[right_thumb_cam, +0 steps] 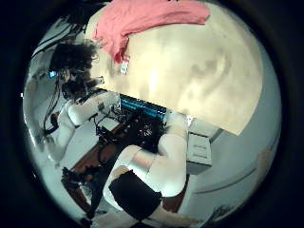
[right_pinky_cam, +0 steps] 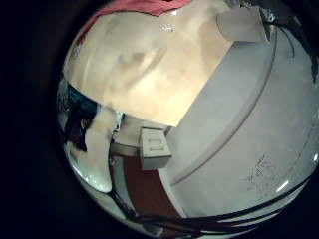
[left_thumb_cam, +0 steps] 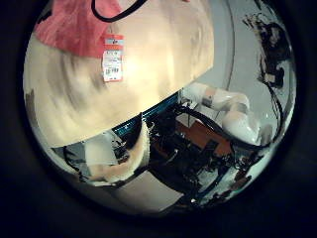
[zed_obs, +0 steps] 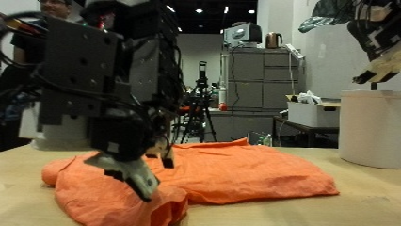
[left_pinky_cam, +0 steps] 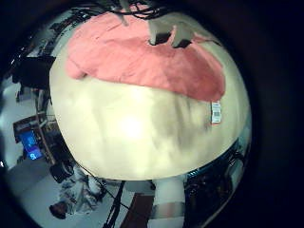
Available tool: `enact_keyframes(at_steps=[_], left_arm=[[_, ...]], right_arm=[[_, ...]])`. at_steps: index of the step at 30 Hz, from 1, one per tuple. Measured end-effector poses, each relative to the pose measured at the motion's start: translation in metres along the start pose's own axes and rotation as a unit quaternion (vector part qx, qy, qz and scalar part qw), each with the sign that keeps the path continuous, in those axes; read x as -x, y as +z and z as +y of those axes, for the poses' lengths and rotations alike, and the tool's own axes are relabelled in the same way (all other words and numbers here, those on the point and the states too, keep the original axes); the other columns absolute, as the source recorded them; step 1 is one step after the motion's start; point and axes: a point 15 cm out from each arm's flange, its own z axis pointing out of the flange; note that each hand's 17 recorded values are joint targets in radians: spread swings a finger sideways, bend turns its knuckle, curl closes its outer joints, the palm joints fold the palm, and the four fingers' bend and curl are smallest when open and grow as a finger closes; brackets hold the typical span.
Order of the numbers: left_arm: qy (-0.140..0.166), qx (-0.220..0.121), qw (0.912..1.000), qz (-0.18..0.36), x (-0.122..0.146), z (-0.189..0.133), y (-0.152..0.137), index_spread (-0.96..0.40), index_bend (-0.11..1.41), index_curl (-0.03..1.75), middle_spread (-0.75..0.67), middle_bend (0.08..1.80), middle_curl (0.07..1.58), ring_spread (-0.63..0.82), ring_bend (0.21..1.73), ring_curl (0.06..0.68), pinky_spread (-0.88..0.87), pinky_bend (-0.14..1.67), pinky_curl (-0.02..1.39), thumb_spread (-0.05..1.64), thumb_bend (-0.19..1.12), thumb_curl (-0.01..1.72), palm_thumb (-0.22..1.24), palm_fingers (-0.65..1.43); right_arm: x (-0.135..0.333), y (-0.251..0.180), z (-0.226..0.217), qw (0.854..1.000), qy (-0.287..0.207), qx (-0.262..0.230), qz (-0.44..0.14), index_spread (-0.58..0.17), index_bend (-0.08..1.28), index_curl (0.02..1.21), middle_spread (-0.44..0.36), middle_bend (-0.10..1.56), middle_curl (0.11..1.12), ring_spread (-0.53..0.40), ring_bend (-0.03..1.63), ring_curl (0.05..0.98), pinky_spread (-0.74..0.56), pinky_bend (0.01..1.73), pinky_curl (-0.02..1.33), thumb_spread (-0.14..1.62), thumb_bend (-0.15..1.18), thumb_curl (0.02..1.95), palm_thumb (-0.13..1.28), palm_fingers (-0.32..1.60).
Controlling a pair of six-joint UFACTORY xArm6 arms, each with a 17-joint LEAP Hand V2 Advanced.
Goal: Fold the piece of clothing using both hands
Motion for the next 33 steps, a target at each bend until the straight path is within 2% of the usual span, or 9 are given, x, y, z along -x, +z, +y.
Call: enact_keyframes(at_steps=[4, 8, 12, 16, 17, 19, 26, 28, 33], left_arm=[[-0.003, 0.002, 0.9999, -0.014, 0.001, -0.022, 0.007, 0.22, 0.12, 0.22, 0.47, 0.19, 0.30, 0.57, 0.50, 0.209, 0.49, 0.36, 0.33, 0.95, -0.03, 0.30, 0.33, -0.07], [-0.008, -0.013, 0.9983, -0.056, 0.018, -0.037, 0.011, 0.23, 0.11, 0.20, 0.46, 0.21, 0.31, 0.57, 0.51, 0.212, 0.49, 0.36, 0.33, 0.95, -0.03, 0.31, 0.34, -0.05], [-0.033, -0.026, 0.9922, -0.118, 0.044, -0.047, 0.013, 0.23, 0.14, 0.21, 0.28, 0.32, 0.35, 0.52, 0.52, 0.213, 0.44, 0.32, 0.31, 0.94, -0.02, 0.31, 0.37, 0.10], [-0.036, -0.016, 0.9907, -0.130, 0.045, -0.053, 0.016, 0.20, 0.15, 0.22, 0.13, 0.42, 0.40, 0.35, 0.56, 0.226, 0.30, 0.29, 0.30, 0.96, 0.00, 0.34, 0.48, 0.23], [-0.035, -0.010, 0.9907, -0.131, 0.044, -0.053, 0.017, 0.18, 0.15, 0.22, 0.08, 0.45, 0.41, 0.29, 0.58, 0.231, 0.25, 0.30, 0.31, 0.96, 0.04, 0.35, 0.57, 0.28], [-0.034, 0.001, 0.9906, -0.132, 0.043, -0.052, 0.019, 0.16, 0.14, 0.22, 0.02, 0.47, 0.43, 0.19, 0.62, 0.237, 0.14, 0.36, 0.32, 0.97, 0.04, 0.37, 0.64, 0.35], [-0.042, 0.005, 0.9914, -0.124, 0.044, -0.051, 0.020, -0.06, 0.15, 0.20, -0.30, 0.69, 0.52, -0.29, 0.78, 0.281, -0.44, 0.81, 0.43, 1.08, 0.17, 0.50, 0.92, 0.92], [-0.043, 0.003, 0.9917, -0.121, 0.046, -0.050, 0.017, -0.15, 0.20, 0.21, -0.38, 0.75, 0.54, -0.39, 0.78, 0.285, -0.55, 0.85, 0.44, 1.14, 0.22, 0.54, 0.98, 1.07], [-0.050, 0.000, 0.9920, -0.116, 0.055, -0.040, 0.002, -0.33, 0.29, 0.28, -0.49, 0.85, 0.59, -0.52, 0.85, 0.337, -0.68, 0.90, 0.46, 1.27, 0.31, 0.64, 1.03, 1.20]], right_arm=[[0.002, 0.006, 0.001, 1.000, -0.002, 0.006, -0.002, -0.271, 0.18, 0.31, 0.197, 0.18, 0.28, 0.250, 0.21, 0.262, 0.34, 0.33, 0.32, 1.28, -0.01, 0.18, 0.15, 0.05], [0.002, 0.008, 0.001, 1.000, -0.002, 0.009, -0.003, -0.271, 0.18, 0.31, 0.198, 0.17, 0.27, 0.250, 0.21, 0.263, 0.34, 0.33, 0.32, 1.28, -0.01, 0.17, 0.15, 0.04], [0.003, 0.016, 0.001, 1.000, -0.005, 0.020, -0.007, -0.272, 0.19, 0.32, 0.199, 0.18, 0.27, 0.254, 0.19, 0.255, 0.35, 0.33, 0.32, 1.28, -0.01, 0.17, 0.15, 0.04], [0.003, 0.024, -0.003, 1.000, -0.009, 0.023, -0.008, -0.272, 0.19, 0.32, 0.208, 0.17, 0.27, 0.255, 0.19, 0.248, 0.35, 0.34, 0.33, 1.28, -0.01, 0.18, 0.14, 0.03], [0.002, 0.023, -0.004, 1.000, -0.008, 0.021, -0.008, -0.272, 0.19, 0.33, 0.209, 0.17, 0.26, 0.256, 0.19, 0.246, 0.35, 0.34, 0.33, 1.28, -0.01, 0.18, 0.14, 0.03], [0.000, 0.021, -0.005, 1.000, -0.007, 0.016, -0.007, -0.268, 0.19, 0.33, 0.211, 0.17, 0.26, 0.256, 0.19, 0.244, 0.35, 0.34, 0.33, 1.28, -0.01, 0.18, 0.14, 0.03], [-0.006, 0.020, -0.014, 1.000, -0.002, 0.006, -0.006, -0.264, 0.21, 0.35, 0.225, 0.17, 0.26, 0.244, 0.18, 0.239, 0.34, 0.34, 0.33, 1.28, -0.01, 0.18, 0.14, 0.04], [-0.008, 0.022, -0.017, 1.000, -0.002, 0.007, -0.007, -0.259, 0.21, 0.35, 0.226, 0.17, 0.25, 0.242, 0.16, 0.227, 0.34, 0.36, 0.33, 1.28, -0.01, 0.18, 0.15, 0.04], [-0.012, 0.032, -0.034, 1.000, -0.004, 0.013, -0.010, -0.250, 0.18, 0.34, 0.199, 0.19, 0.26, 0.213, 0.23, 0.243, 0.31, 0.35, 0.33, 1.28, 0.00, 0.19, 0.18, 0.11]])
